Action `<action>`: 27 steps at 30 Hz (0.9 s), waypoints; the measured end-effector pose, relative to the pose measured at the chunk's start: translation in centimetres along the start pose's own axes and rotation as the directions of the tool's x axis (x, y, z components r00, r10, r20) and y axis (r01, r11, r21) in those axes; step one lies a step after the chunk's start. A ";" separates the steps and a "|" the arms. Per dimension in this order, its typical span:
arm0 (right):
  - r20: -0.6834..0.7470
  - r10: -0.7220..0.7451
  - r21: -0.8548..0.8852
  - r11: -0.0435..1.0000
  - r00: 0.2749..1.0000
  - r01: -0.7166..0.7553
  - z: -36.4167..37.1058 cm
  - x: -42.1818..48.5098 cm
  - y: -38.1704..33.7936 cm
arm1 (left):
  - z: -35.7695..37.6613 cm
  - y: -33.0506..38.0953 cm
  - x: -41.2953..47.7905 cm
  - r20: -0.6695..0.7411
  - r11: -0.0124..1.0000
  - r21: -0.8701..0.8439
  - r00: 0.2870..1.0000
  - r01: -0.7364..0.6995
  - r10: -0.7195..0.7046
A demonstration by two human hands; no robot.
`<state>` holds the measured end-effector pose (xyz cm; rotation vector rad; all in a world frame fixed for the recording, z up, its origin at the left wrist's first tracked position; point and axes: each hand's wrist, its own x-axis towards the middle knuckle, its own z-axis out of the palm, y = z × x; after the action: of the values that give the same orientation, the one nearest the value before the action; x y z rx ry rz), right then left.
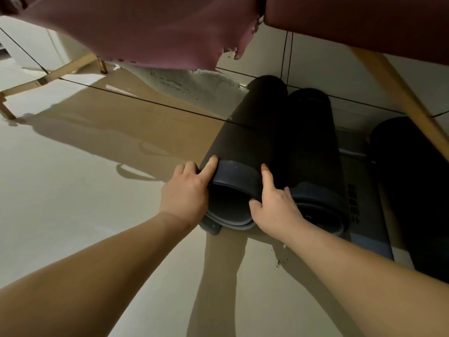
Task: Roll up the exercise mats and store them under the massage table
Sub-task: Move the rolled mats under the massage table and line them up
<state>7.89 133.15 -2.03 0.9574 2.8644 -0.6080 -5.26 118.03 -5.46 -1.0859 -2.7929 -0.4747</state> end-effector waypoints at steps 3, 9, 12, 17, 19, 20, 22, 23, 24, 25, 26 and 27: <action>0.018 -0.009 -0.123 0.992 1.000 0.011 0.8 -0.3 0.5 | -0.2 0.1 -0.2 -0.048 0.995 0.073 0.996 -0.070 0.074; -0.120 -0.119 -0.322 0.944 0.986 0.075 -0.4 -0.3 0.3 | -0.3 -0.4 -0.7 0.015 0.996 -0.081 0.999 -0.043 0.044; -0.130 -0.308 -0.351 0.903 0.943 0.246 -1.1 -0.2 -0.2 | -0.6 -1.0 -0.1 0.051 0.985 -0.162 0.997 0.057 -0.049; -0.039 -0.369 -0.321 0.885 0.929 0.338 -0.8 -0.4 -1.1 | -0.3 -2.5 -0.4 0.124 0.931 -0.290 0.973 0.222 -0.193; -0.050 -0.351 -0.219 0.917 0.935 0.333 -0.7 -0.4 -1.1 | 0.0 -3.0 -0.5 0.111 0.918 -0.335 0.976 0.213 -0.186; -0.040 -0.346 -0.166 0.927 0.937 0.336 -0.7 -0.4 -1.1 | 0.1 -3.2 -0.6 0.100 0.915 -0.350 0.979 0.201 -0.177; -0.001 -0.330 -0.095 0.940 0.944 0.329 -0.8 -0.2 -1.1 | 0.1 -3.7 -1.0 0.061 0.930 -0.346 0.992 0.128 -0.114; 0.012 -0.317 -0.078 0.945 0.948 0.317 -1.0 -0.2 -1.1 | 0.2 -3.8 -1.4 0.039 0.941 -0.330 0.997 0.070 -0.060; 0.017 -0.301 -0.077 0.951 0.954 0.301 -1.2 -0.1 -1.0 | 0.3 -3.7 -1.6 0.028 0.953 -0.302 1.000 0.006 0.002; 0.020 -0.286 -0.092 0.954 0.958 0.286 -1.5 -0.1 -0.8 | 0.4 -3.5 -1.7 0.022 0.965 -0.259 0.998 -0.044 0.052; 0.031 -0.272 -0.125 0.954 0.962 0.273 -1.8 -0.1 -0.7 | 0.6 -3.2 -1.6 0.026 0.976 -0.207 0.997 -0.070 0.077; 0.052 -0.255 -0.166 0.951 0.966 0.260 -2.1 -0.2 -0.5 | 0.7 -2.7 -1.4 0.040 0.984 -0.159 0.995 -0.080 0.087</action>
<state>7.86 133.49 0.09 0.5500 2.9783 -0.3766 -6.01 115.46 -7.10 -1.2557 -2.7754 -0.6785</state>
